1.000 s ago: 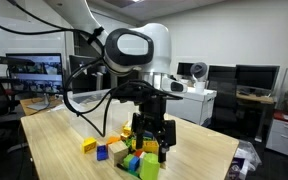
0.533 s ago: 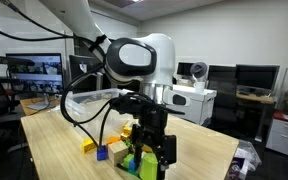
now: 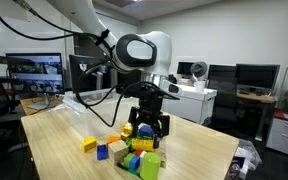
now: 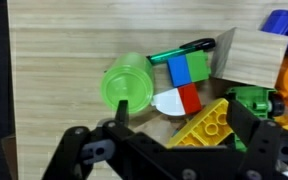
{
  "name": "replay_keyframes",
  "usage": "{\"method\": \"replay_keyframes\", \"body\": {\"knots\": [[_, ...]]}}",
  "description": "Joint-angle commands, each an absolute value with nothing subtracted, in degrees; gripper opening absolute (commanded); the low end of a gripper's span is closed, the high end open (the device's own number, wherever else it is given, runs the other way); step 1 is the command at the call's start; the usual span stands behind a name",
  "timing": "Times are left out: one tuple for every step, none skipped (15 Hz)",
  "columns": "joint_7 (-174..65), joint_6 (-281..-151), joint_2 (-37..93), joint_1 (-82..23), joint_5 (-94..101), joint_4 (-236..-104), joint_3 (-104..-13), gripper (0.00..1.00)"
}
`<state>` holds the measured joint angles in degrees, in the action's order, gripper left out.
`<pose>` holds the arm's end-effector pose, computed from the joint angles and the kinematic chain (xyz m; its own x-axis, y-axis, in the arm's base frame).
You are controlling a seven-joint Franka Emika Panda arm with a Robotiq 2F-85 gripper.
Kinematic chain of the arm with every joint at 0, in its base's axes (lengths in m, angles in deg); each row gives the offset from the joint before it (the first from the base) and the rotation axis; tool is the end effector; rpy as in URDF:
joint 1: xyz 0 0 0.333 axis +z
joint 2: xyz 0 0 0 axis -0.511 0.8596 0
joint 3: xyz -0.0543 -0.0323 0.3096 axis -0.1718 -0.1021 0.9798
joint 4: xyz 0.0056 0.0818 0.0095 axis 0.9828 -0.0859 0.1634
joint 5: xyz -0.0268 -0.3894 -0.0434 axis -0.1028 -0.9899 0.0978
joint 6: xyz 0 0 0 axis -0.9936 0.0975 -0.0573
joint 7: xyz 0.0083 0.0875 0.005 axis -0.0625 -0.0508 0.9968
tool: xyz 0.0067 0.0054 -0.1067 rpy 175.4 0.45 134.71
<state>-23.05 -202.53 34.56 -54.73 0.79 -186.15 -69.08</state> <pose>0.4807 -0.3756 0.2851 0.9648 -0.1308 -0.2282 -0.1179 -0.9906 0.0696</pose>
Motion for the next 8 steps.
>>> {"method": "replay_keyframes", "body": {"knots": [[-14.0,-196.8,34.6,-57.0,4.4,-183.9,-66.9,1.0],[-12.9,-195.9,34.7,-57.0,4.5,-183.9,-67.0,1.0],[-12.8,-196.1,34.6,-56.8,4.3,-184.2,-67.1,1.0],[-12.4,-196.2,34.6,-56.7,4.4,-184.4,-67.2,1.0],[-11.9,-196.7,34.5,-56.6,4.3,-184.6,-67.1,1.0],[-11.6,-197.1,34.4,-56.5,4.4,-184.6,-67.0,1.0],[-11.6,-198.1,34.2,-56.2,4.5,-185.0,-66.8,1.0],[-11.9,-199.7,34.0,-55.8,4.3,-185.4,-66.5,1.0]]}}
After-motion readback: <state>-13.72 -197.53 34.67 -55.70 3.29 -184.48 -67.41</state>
